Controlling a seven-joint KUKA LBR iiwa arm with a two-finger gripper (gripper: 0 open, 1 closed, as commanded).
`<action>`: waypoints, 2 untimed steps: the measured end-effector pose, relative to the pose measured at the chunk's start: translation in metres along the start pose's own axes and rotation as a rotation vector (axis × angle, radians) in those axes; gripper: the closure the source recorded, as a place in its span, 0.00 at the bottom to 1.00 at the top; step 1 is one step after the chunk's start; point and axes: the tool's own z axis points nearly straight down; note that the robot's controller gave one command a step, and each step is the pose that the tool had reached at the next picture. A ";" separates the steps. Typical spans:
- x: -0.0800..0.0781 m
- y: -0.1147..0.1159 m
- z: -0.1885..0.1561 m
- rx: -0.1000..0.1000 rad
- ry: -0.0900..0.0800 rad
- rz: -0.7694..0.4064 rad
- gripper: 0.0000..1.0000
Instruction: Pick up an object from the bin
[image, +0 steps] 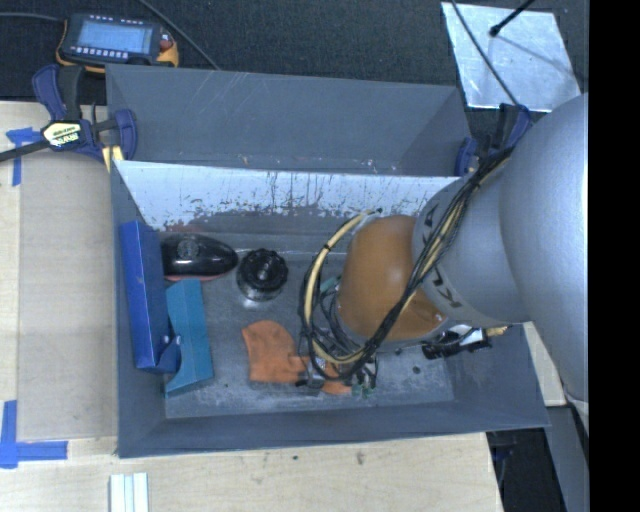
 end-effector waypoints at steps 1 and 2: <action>0.000 0.000 0.000 0.000 0.000 0.000 1.00; 0.001 0.000 -0.004 0.001 0.003 -0.001 1.00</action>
Offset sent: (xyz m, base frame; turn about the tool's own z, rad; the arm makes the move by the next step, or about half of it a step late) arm 0.0000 0.0000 0.0486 0.0000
